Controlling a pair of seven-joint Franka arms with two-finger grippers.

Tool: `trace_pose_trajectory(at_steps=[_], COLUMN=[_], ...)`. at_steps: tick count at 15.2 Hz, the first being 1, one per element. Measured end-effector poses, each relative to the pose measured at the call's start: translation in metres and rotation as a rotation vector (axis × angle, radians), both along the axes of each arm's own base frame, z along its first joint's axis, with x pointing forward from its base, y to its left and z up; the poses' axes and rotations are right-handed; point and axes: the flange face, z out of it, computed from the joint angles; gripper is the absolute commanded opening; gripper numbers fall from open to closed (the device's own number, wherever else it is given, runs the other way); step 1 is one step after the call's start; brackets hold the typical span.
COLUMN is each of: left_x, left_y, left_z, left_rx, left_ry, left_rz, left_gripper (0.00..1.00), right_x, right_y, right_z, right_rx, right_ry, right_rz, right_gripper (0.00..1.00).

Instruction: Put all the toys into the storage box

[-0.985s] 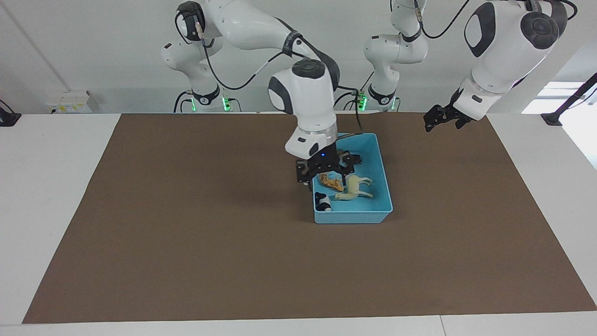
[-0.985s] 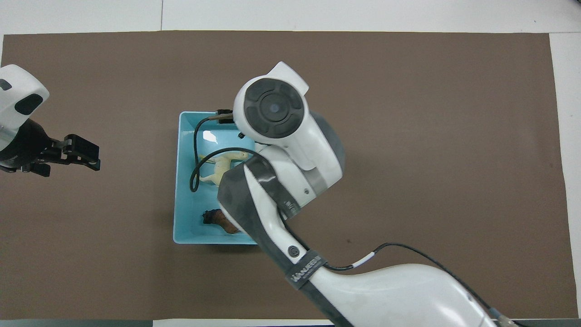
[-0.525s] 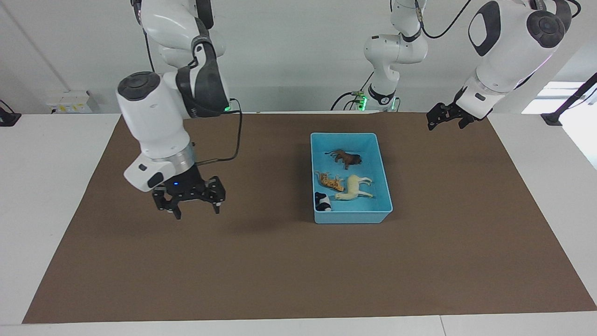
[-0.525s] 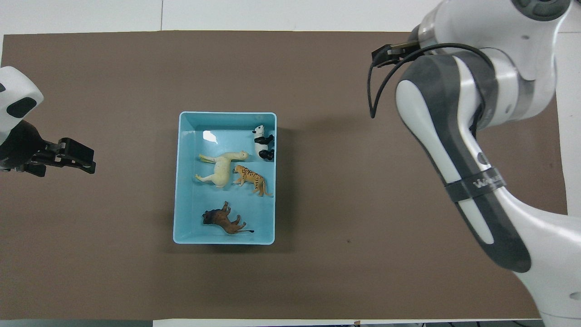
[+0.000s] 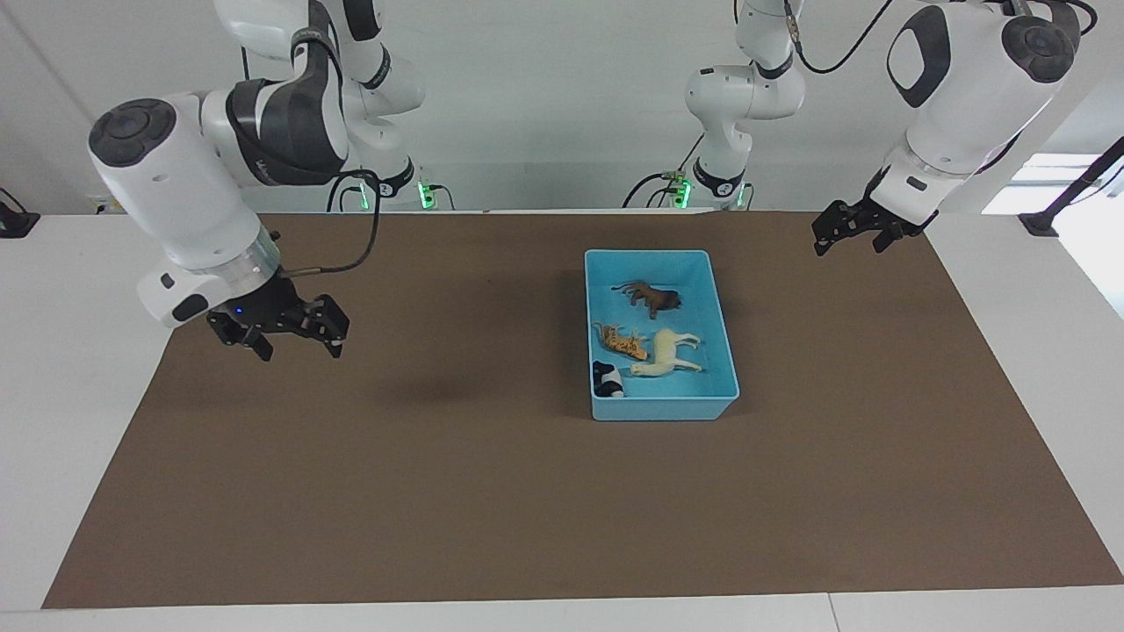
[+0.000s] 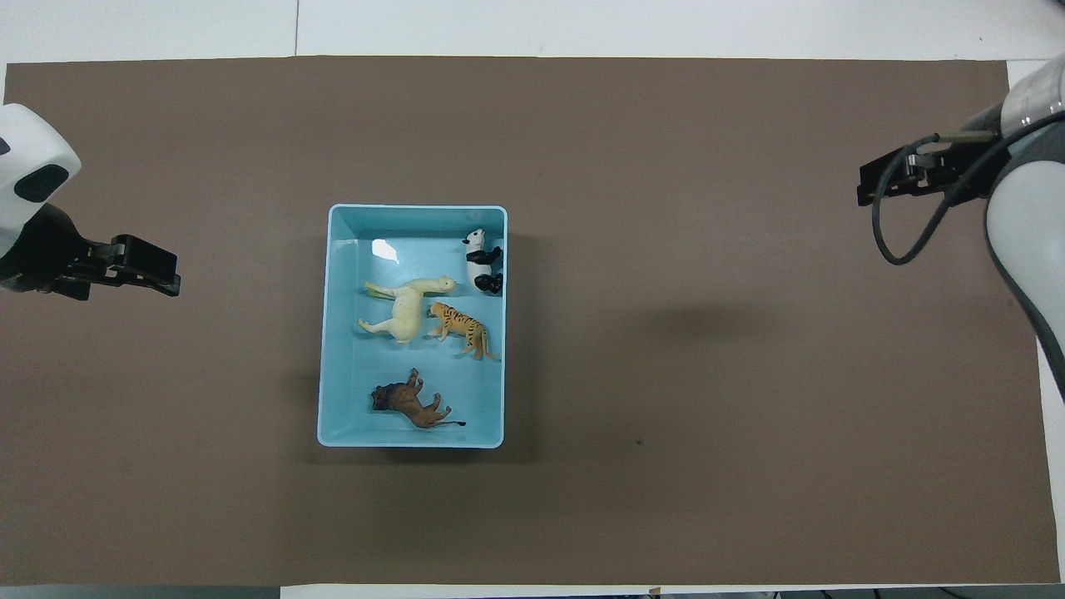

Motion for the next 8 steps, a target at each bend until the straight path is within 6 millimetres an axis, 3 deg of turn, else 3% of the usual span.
trace_pose_trajectory(at_steps=[4, 8], left_x=[0.0, 0.0], left_y=[-0.001, -0.004], left_z=[0.0, 0.0], left_rx=[0.002, 0.004], left_ry=[-0.002, -0.002], left_rz=[-0.004, -0.012], left_gripper=[1.0, 1.0], right_x=[-0.041, -0.056], right_y=[0.001, 0.004], right_z=[0.01, 0.016], right_rx=[-0.048, -0.057], right_ry=[0.019, 0.046], right_rz=[0.03, 0.035], right_gripper=[1.0, 1.0])
